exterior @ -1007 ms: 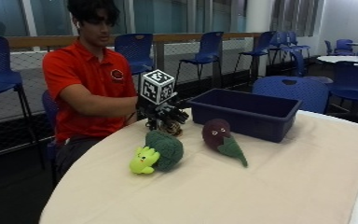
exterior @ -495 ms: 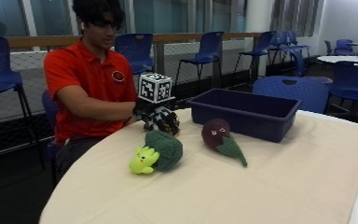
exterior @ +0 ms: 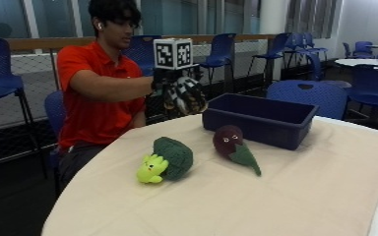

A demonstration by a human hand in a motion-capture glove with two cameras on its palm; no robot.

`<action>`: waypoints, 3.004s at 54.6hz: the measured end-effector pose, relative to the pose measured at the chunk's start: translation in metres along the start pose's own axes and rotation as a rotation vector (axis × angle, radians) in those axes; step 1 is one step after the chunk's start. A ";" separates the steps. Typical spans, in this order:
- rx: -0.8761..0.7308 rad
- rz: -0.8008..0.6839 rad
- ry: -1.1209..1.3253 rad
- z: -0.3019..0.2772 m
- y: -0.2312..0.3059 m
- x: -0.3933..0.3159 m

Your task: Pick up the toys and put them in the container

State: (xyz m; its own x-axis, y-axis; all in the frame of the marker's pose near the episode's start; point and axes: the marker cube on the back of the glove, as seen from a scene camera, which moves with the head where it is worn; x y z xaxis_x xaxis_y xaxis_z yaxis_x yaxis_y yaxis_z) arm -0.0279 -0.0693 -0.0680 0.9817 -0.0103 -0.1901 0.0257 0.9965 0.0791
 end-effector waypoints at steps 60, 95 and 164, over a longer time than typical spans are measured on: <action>-0.038 -0.241 -0.173 -0.009 -0.136 -0.171; -0.101 0.026 -0.163 0.064 -0.148 -0.003; -0.037 -0.003 -0.124 0.099 -0.147 0.003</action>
State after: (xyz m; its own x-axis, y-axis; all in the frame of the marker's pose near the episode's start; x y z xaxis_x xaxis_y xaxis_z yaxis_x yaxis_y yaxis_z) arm -0.0098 -0.2244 0.0168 0.9975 -0.0210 -0.0680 0.0239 0.9988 0.0420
